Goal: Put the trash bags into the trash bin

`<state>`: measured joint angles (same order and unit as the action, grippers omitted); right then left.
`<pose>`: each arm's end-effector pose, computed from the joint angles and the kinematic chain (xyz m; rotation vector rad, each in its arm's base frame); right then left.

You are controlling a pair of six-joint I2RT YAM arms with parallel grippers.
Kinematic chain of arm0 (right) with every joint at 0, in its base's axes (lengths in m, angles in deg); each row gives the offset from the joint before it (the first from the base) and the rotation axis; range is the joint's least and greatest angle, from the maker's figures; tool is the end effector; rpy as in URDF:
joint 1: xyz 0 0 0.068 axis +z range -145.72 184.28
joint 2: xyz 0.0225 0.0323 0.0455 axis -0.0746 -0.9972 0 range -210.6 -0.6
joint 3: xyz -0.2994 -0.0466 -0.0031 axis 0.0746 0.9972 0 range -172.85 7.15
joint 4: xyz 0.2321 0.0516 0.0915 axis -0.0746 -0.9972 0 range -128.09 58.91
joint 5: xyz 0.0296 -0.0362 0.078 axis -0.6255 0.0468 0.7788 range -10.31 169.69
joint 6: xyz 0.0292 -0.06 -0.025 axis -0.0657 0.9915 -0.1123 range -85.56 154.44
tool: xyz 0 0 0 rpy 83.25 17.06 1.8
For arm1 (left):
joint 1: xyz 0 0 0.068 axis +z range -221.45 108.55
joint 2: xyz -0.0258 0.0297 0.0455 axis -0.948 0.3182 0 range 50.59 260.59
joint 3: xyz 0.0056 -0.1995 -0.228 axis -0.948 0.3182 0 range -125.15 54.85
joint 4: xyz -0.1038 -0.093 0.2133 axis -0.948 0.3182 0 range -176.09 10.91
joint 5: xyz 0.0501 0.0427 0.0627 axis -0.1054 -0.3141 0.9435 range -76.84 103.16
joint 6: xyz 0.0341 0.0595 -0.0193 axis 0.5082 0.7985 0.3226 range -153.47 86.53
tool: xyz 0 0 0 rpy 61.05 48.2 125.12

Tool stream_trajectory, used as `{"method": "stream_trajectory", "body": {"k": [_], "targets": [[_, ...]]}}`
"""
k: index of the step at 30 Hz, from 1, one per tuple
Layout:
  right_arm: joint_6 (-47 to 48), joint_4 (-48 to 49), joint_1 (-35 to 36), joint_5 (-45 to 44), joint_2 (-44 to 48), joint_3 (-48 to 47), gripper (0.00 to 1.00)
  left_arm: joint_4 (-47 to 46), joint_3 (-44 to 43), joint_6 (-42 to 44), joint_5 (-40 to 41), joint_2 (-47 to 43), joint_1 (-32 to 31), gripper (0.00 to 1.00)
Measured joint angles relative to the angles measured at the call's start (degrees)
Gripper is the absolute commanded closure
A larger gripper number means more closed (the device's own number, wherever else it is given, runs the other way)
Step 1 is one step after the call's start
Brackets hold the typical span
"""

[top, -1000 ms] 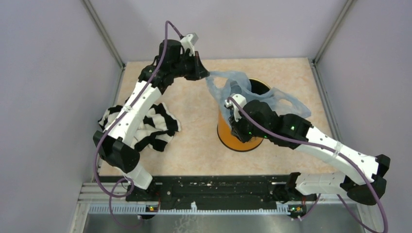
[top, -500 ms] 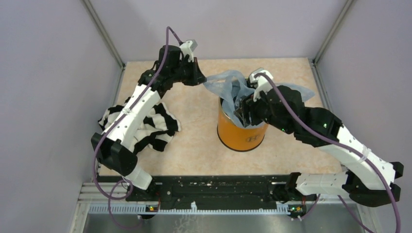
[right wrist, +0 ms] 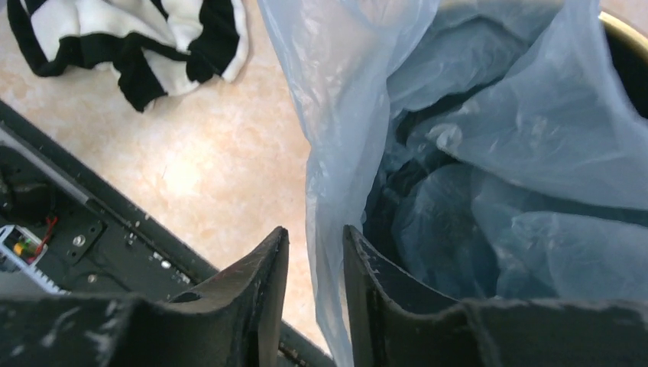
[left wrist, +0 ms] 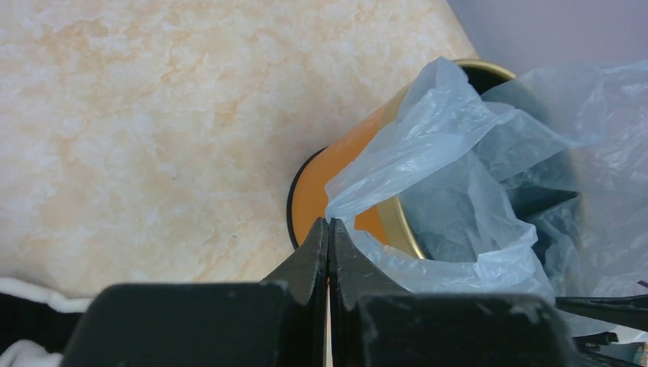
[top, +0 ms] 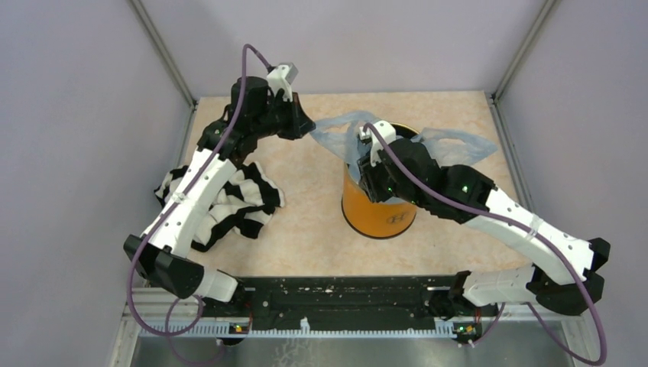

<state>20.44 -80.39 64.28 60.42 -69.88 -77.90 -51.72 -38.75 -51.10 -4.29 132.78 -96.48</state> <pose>0.1348 0.1947 0.4404 -0.6558 2.0429 0.4010 0.2832 -0.1517 0.4611 0.3363 2.0087 -0.7778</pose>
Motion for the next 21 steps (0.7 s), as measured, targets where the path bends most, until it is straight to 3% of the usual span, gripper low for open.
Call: {"method": "stream_trajectory", "body": {"k": [6,21], "targets": [[-0.3,0.0,0.0,2.8,1.5,3.3,1.00,0.4,5.2,0.9,2.2,-1.5,0.4,1.00],[-1.3,1.2,0.0,9.7,5.8,11.6,1.00,-1.6,12.3,1.1,1.9,-0.4,2.0,1.00]]}}
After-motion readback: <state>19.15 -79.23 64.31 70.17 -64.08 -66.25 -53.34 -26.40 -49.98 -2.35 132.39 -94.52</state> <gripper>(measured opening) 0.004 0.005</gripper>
